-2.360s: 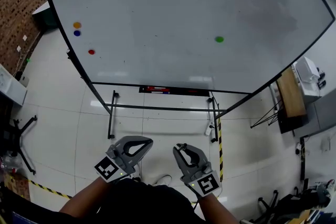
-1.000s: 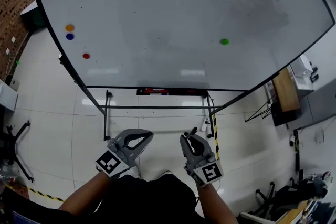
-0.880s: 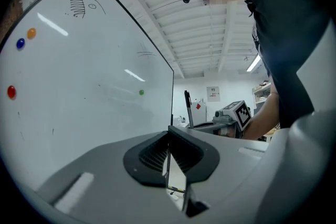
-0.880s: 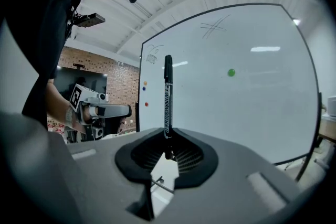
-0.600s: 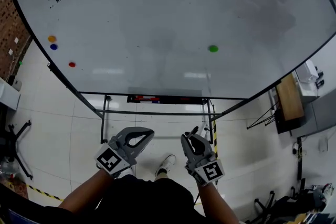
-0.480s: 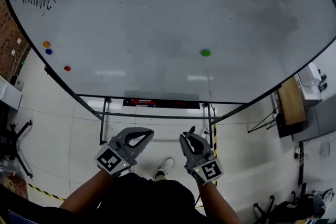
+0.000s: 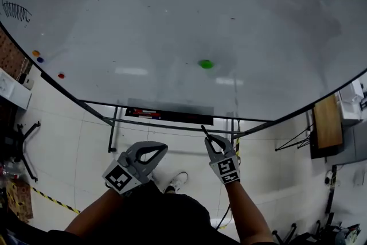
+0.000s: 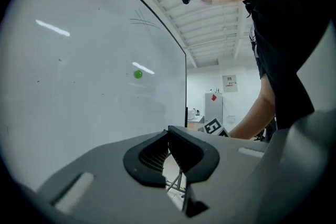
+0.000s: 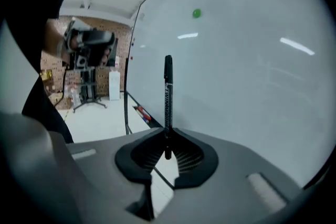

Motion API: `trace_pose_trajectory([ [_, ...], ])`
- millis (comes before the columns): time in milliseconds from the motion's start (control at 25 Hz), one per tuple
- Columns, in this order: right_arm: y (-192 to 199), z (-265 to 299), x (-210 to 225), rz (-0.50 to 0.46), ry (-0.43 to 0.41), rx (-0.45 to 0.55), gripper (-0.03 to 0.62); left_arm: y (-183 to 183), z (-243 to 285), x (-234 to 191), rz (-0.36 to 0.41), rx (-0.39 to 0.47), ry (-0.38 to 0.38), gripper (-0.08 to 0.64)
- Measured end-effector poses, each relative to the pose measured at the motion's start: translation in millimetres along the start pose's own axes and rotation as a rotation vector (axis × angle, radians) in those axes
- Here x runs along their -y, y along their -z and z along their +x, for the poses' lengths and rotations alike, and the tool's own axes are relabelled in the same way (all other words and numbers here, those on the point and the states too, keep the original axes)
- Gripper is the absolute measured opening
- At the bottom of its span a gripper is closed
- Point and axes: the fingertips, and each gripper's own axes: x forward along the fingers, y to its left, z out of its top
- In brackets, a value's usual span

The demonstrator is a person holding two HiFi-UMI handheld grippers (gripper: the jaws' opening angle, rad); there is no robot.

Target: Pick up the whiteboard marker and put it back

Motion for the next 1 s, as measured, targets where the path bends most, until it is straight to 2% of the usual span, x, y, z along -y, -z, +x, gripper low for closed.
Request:
trace_pose_trajectory([
  [160,45.4,36.0,31.3,-0.226,0.004,-0.228,0.043,6.6,6.3,-11.2,-0.021,-0.014,-0.008,0.002],
  [360,113.3,80.2,63.2,-0.559,-0.049,-0.482,0.043,13.6,8.9,-27.9,-0.033,-0.012,-0.006,0.002],
  [440,132.9,92.3,75.1,-0.641,-0.069,-0.56,0.043,15.4,9.5,-35.2,-0.045,-0.012,-0.009,0.002],
  [560,148.5,105.4,84.6,-0.674,-0.082,-0.628,0.043,18.8,7.4,-46.4,-0.056,-0.017,-0.019,0.002],
  [720,150.2,112.6,86.2,-0.732,-0.088,-0.683,0.043,25.1,4.0,-57.7,-0.072,-0.021,-0.035,0.002],
  [1000,140.5,123.4,85.7,-0.8,-0.035,-0.679,0.044,29.5,1.7,-64.9,-0.085,-0.017,-0.042,0.002],
])
